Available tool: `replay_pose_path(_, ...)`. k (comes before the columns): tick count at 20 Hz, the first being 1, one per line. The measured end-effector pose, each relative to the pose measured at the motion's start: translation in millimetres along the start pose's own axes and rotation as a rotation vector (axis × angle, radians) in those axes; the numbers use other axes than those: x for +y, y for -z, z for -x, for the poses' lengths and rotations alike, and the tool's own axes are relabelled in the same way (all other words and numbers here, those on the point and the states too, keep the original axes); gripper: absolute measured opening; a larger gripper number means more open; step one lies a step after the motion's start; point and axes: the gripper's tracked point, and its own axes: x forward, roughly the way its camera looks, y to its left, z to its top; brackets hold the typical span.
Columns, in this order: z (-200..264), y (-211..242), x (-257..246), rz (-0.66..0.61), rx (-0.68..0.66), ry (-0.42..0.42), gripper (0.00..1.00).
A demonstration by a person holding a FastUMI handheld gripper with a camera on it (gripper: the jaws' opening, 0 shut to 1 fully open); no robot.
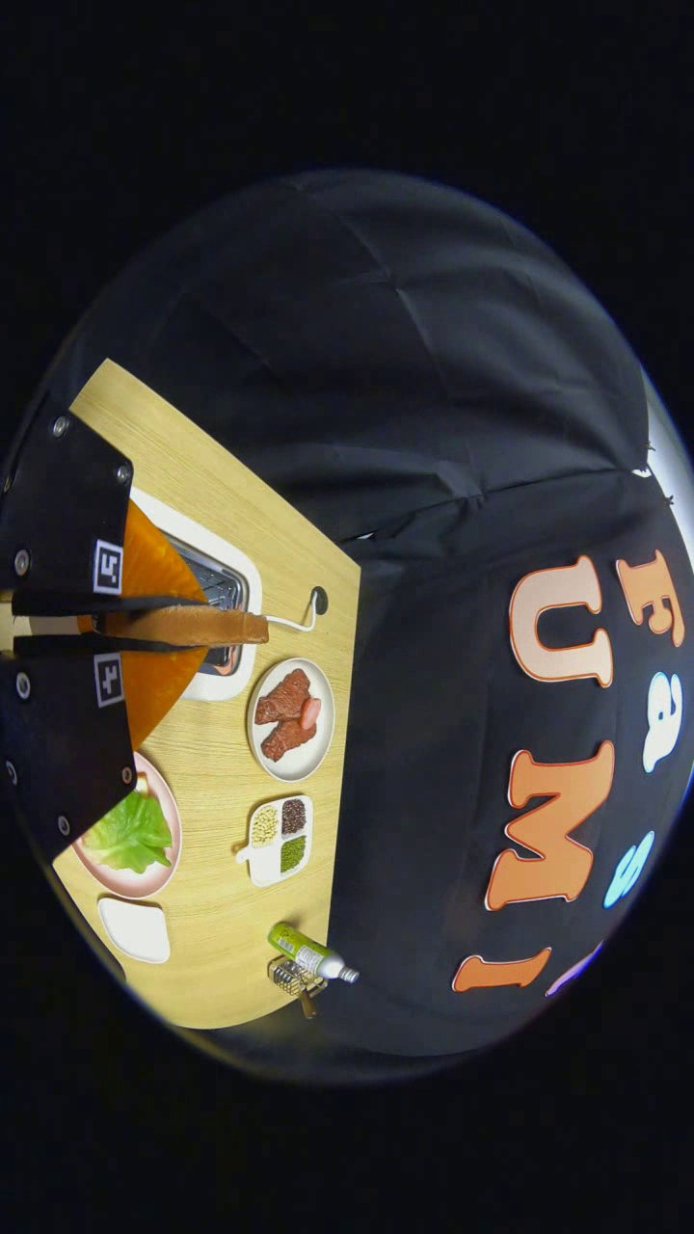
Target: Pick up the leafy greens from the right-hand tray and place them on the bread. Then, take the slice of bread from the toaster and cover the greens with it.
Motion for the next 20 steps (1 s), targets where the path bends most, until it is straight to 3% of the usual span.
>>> replay_pose_path(13,33,-44,-29,-0.056,-0.083,-0.013,0.08)
replay_pose_path(20,50,-42,-77,-0.067,-0.099,0.053,0.08)
